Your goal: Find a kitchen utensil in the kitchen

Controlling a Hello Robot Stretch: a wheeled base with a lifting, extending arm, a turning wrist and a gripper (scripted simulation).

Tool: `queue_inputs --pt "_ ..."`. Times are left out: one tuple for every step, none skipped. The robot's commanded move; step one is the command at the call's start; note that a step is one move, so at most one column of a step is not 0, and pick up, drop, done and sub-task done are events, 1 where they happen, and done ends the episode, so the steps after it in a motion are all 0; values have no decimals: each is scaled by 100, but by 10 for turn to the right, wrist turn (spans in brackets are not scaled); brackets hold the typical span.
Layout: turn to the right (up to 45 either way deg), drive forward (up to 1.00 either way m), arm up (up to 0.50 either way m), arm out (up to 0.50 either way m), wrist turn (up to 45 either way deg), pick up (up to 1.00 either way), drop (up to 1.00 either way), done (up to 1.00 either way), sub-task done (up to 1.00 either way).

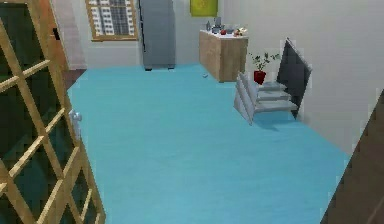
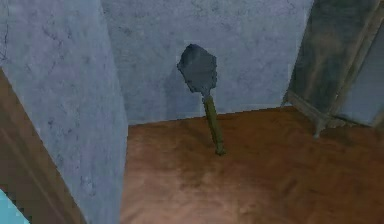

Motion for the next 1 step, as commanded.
queue_inputs --pt "0 100 0 0 0 0 0 0 0"
